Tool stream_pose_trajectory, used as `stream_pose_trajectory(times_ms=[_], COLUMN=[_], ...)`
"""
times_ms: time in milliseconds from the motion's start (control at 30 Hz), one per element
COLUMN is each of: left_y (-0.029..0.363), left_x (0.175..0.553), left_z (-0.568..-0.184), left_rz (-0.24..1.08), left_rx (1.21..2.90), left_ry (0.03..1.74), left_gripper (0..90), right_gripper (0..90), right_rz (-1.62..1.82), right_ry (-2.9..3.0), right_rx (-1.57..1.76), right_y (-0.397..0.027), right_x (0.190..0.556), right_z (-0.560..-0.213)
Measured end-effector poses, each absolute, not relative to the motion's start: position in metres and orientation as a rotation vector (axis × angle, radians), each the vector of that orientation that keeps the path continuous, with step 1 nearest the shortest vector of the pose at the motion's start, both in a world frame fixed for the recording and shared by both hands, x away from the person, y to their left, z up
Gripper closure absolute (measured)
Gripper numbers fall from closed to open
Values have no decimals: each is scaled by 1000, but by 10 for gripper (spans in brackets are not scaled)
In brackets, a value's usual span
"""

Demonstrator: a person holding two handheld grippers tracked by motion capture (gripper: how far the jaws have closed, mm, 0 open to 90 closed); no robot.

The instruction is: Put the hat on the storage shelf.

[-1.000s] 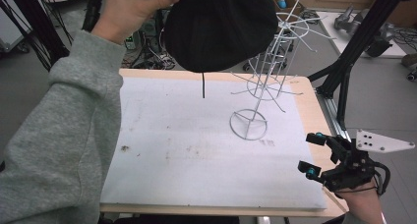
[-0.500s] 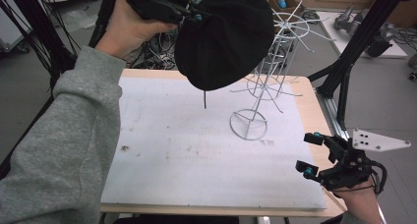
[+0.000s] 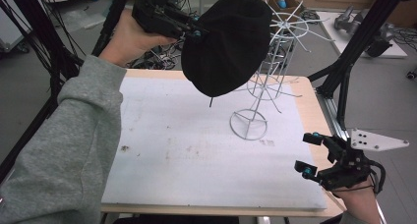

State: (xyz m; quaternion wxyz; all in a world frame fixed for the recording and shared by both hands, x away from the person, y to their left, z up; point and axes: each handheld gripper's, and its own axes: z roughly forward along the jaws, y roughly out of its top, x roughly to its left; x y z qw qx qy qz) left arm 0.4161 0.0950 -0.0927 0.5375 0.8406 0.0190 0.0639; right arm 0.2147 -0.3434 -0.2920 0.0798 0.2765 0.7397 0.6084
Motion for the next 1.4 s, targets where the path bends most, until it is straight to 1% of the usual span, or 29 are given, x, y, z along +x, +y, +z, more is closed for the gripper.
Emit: stream_pose_trajectory(times_ms=[233, 400, 733, 833, 1067, 1400], left_y=[95, 97, 90, 94, 98, 93], left_x=[418, 420, 420, 422, 423, 422], left_z=[-107, -117, -128, -134, -141, -148], left_rz=[136, 139, 122, 98, 111, 111], left_rx=[2007, 2056, 2124, 2102, 2137, 2170], left_ry=[68, 84, 64, 72, 89, 79], left_gripper=[718, 715, 707, 705, 691, 670], right_gripper=[23, 23, 23, 23, 23, 23], right_rz=[1817, 1814, 1802, 1802, 1801, 1793], right_ry=[2216, 2225, 2242, 2238, 2239, 2256], right_rx=[830, 831, 822, 820, 827, 821], right_y=[-342, -340, -335, -335, -335, -331], right_x=[215, 216, 216, 217, 217, 218], right_z=[-292, -292, -292, -292, -292, -292])
